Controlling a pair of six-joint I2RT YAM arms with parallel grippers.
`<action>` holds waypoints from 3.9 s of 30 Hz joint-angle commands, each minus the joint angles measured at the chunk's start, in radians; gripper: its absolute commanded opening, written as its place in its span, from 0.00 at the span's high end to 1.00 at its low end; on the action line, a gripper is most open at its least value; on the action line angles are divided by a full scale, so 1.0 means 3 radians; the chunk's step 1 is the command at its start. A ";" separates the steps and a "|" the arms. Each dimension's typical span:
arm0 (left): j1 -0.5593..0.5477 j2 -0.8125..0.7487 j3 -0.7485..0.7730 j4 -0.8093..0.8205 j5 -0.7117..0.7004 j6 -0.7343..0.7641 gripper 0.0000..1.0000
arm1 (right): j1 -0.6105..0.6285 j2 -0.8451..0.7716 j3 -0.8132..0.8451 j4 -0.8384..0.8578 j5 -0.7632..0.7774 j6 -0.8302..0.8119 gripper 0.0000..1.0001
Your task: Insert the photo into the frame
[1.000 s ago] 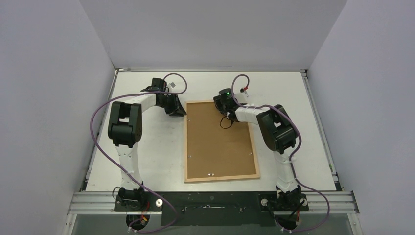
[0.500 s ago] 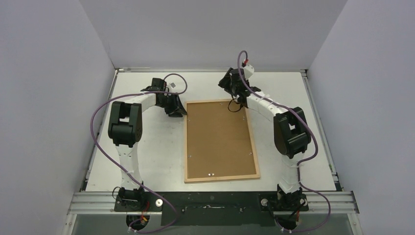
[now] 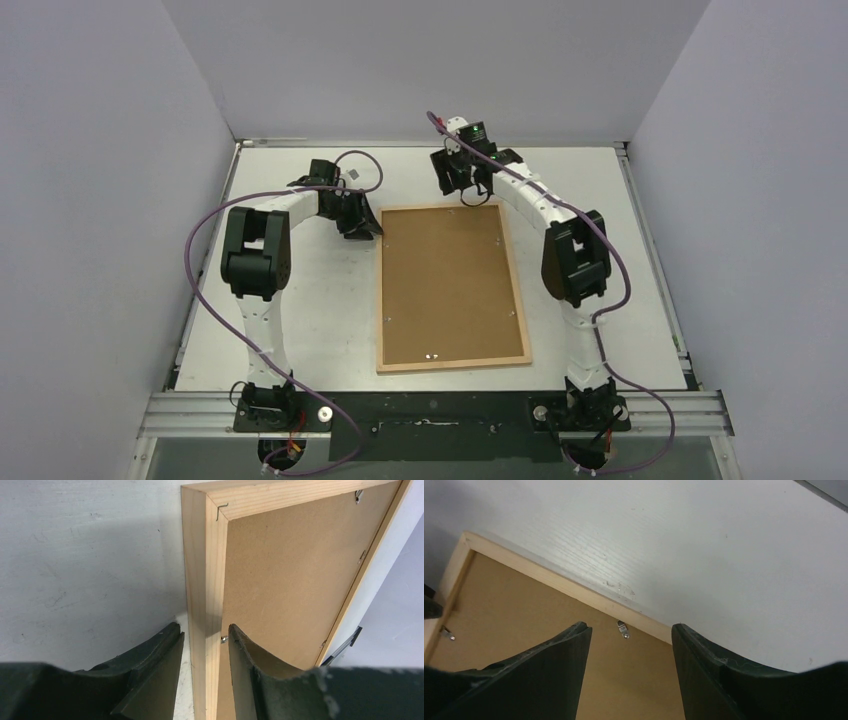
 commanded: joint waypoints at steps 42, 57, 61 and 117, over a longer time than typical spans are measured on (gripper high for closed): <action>-0.0013 0.0145 0.0099 -0.0420 -0.0121 0.0118 0.66 | 0.0041 0.0927 0.0567 -0.0298 0.0072 -0.1741 0.44; -0.0023 0.0163 0.0021 -0.0419 -0.0144 0.0147 0.73 | -0.0004 0.0897 0.0287 -0.0019 0.0043 -0.1304 0.58; -0.0034 0.0175 -0.0020 -0.0410 -0.0160 0.0155 0.76 | -0.0022 0.0882 0.0269 0.0077 -0.0075 -0.1058 0.59; -0.0025 0.0183 -0.0009 -0.0473 -0.0244 0.0208 0.78 | -0.0153 0.0813 0.0232 0.0041 -0.0317 -0.1094 0.82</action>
